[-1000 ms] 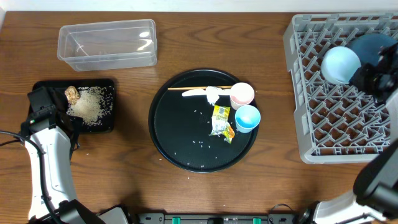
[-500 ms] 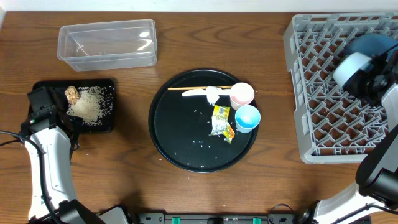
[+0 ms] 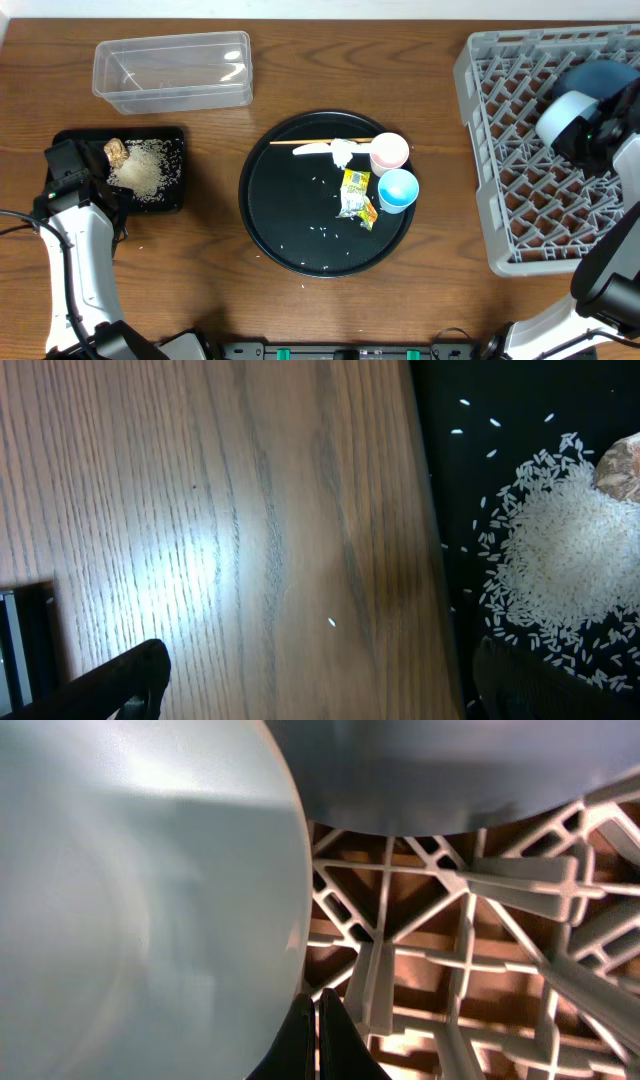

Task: Sort waste into correct bins and load items into the dishwasher rack
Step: 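Open the right gripper and lift it off the bowl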

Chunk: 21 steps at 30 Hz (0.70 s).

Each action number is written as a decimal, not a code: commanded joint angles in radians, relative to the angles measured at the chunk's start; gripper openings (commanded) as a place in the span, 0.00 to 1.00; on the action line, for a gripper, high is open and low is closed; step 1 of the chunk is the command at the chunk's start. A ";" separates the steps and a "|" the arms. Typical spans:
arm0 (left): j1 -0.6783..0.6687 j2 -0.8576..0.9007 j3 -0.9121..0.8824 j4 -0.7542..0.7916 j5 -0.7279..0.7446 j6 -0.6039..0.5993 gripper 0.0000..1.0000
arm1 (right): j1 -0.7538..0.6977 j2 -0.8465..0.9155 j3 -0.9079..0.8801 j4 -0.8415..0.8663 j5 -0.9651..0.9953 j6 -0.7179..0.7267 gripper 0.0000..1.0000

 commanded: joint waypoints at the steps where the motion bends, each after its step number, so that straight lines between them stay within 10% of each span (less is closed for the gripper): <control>1: 0.005 0.002 0.010 -0.006 -0.016 -0.009 0.98 | -0.040 -0.091 -0.009 -0.034 0.066 0.048 0.01; 14: 0.005 0.002 0.010 -0.006 -0.016 -0.009 0.98 | -0.083 -0.462 0.006 -0.071 0.007 0.060 0.08; 21: 0.005 0.002 0.010 -0.006 -0.016 -0.009 0.98 | 0.001 -0.437 0.006 -0.047 -0.080 -0.002 0.75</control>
